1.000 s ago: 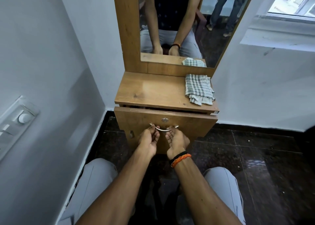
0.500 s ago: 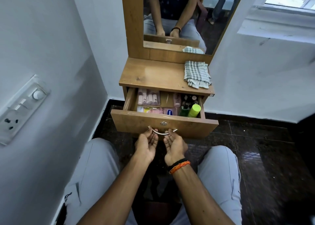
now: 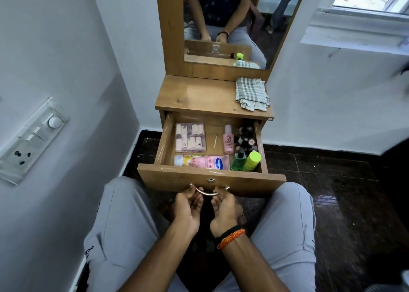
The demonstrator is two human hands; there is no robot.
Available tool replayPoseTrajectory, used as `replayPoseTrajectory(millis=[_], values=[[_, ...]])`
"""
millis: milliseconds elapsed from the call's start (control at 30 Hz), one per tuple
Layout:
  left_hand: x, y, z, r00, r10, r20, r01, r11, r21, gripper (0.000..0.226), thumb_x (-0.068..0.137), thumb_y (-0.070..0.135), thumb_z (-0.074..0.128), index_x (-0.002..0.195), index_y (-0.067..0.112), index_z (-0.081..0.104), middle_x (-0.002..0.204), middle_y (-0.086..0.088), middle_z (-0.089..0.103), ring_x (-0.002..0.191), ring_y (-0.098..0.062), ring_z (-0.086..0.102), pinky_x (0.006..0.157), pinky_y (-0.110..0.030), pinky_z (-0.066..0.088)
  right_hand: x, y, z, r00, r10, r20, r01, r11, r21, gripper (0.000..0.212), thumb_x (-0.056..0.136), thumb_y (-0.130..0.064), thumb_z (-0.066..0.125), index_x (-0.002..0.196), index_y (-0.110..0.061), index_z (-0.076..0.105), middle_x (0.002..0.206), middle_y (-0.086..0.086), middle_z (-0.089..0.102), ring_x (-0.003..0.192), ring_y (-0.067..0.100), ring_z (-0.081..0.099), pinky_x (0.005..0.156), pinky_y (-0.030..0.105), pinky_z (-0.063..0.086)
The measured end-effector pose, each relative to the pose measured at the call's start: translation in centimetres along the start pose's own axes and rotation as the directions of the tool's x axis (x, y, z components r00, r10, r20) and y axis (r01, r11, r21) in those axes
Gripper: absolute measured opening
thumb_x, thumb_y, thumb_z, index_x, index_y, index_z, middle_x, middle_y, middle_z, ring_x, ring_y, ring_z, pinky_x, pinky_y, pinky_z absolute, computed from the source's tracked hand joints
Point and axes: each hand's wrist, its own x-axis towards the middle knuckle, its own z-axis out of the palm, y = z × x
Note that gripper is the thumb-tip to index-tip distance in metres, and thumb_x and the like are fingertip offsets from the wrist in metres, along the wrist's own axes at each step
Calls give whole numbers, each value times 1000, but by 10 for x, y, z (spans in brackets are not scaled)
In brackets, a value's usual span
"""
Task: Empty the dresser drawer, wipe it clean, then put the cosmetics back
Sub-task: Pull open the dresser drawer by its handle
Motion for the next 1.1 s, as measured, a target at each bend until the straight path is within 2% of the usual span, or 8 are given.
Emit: replayPoseTrajectory(millis=[100,200,533,700,800,933,1033,1100], values=[[-7,-5,-4,1000,9,-23,-9,1000,-1,15,90,3,55,78,5,64,63,-8,67,63,-15,57,60,-21,45,-5,7,-6,1000,-15,-27,14,1000,-27,9,78,1,64,80,-7,66,73,4,63,60,11,52,55,22,41],[-13,-8,-7,999,12,-51,-12,1000,-15,19,90,5,51,74,6,62,55,-6,64,59,-15,53,57,-21,39,-10,10,-11,998,-36,-55,33,998,-50,10,76,3,64,79,-6,67,72,5,64,59,12,52,53,23,41],[-26,-11,-9,996,33,-88,-32,999,5,23,88,8,49,68,7,60,50,-4,61,57,-15,48,56,-23,34,-17,11,-20,998,-28,-65,23,997,-72,9,75,3,68,77,-6,69,63,2,67,52,10,54,44,18,44],[-36,-5,-2,990,39,-139,-26,996,90,17,90,8,52,74,7,59,62,-6,57,56,-14,48,54,-22,39,-29,10,-21,997,-38,-66,33,997,-76,14,81,0,68,94,-4,68,71,2,63,63,11,56,56,23,47],[-49,-2,-1,981,34,-189,-4,988,154,10,89,11,57,81,7,60,70,-6,52,62,-15,48,56,-25,42,-45,7,-26,998,-23,-66,19,997,-71,13,83,0,63,95,-4,65,76,5,62,68,13,57,59,25,47],[-73,3,0,989,30,-146,-5,986,165,10,89,10,57,79,8,60,68,-4,48,60,-14,44,53,-26,39,-72,-12,-24,999,-36,21,36,999,-15,13,89,2,59,95,-7,65,80,5,63,70,13,56,60,25,46],[-91,12,4,998,43,-53,-33,985,171,9,86,11,62,77,10,60,58,0,46,50,-11,40,41,-22,33,-93,-34,-15,979,-139,149,137,990,23,15,91,0,61,104,-7,65,81,5,65,68,12,58,60,24,49],[-100,23,12,996,71,52,-79,981,176,4,86,11,62,82,10,63,55,2,46,46,-8,39,37,-19,32,-101,-50,-6,941,-230,249,233,972,18,17,91,-1,63,108,-7,66,87,7,67,70,12,61,64,24,52]])
